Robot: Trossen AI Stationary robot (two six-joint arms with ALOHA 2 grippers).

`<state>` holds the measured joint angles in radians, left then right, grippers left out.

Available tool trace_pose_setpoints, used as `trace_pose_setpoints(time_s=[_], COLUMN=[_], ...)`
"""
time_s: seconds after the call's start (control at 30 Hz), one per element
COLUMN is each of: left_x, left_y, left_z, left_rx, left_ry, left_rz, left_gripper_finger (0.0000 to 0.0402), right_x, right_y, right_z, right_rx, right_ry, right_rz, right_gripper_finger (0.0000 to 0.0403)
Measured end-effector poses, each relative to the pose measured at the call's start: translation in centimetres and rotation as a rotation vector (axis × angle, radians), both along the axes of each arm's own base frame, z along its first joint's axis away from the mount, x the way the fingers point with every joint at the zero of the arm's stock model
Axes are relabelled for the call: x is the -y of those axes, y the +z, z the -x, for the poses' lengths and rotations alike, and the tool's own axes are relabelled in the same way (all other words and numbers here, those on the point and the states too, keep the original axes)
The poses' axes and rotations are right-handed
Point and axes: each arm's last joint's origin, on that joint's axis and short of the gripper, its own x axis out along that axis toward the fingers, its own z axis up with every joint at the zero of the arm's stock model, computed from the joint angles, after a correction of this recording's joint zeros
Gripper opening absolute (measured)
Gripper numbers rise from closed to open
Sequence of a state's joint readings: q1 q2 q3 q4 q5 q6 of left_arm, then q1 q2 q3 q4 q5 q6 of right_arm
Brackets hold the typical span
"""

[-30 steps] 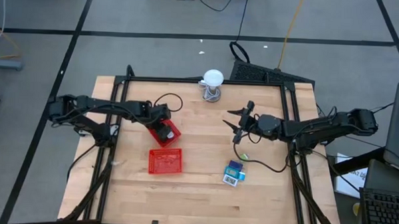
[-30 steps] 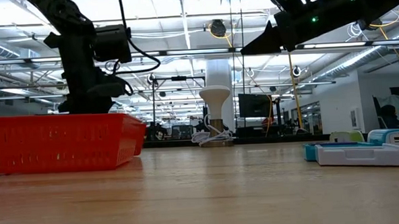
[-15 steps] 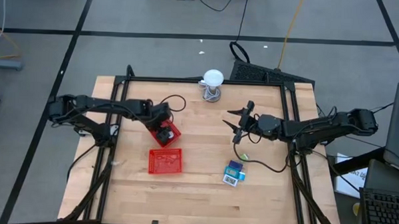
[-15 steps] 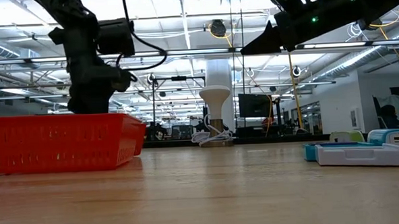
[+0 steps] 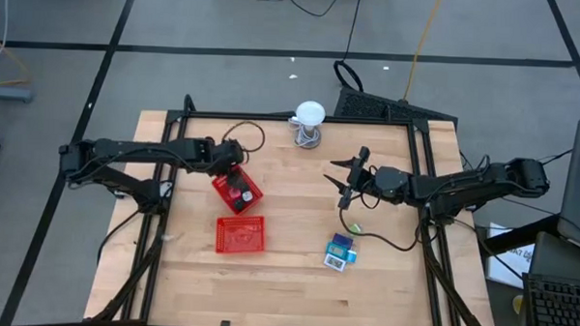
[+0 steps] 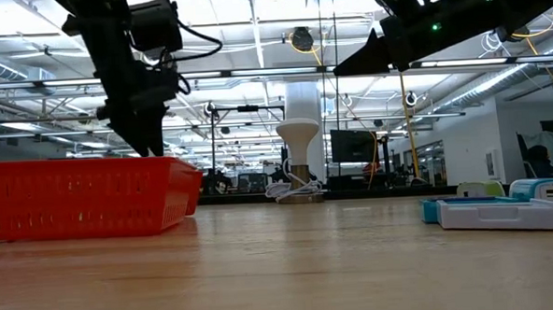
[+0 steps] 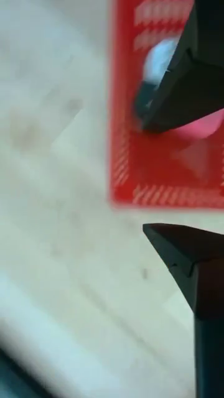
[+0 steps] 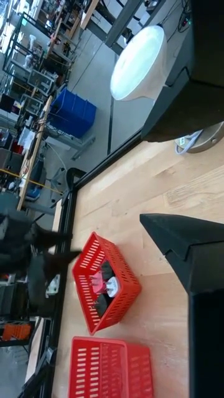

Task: Pick & Place Office items
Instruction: Adjust the top red basket

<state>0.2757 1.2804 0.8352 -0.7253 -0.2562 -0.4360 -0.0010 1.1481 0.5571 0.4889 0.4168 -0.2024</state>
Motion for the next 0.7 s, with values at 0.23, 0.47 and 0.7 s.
trace_pose_setpoints(time_s=[0.23,0.47,0.7], left_x=[-1.6,-2.1,-0.2], left_y=[0.3,0.4,-1.5], left_z=[-0.3,-3.0,-5.9], left_rx=[0.078,0.291,0.343], left_ry=[0.154,0.097,-0.168], left_rz=[-0.1,-0.096,0.052], left_gripper_finger=[0.0274,0.0281,0.0266], right_x=[0.0,0.0,0.1], right_y=[0.0,0.1,0.1], right_z=[0.0,0.0,0.0], right_rx=[0.001,0.008,0.008], right_ry=[-0.001,0.001,-0.003], right_rz=[-0.003,0.0,0.0], right_gripper_finger=[0.0187,0.0187,0.0187])
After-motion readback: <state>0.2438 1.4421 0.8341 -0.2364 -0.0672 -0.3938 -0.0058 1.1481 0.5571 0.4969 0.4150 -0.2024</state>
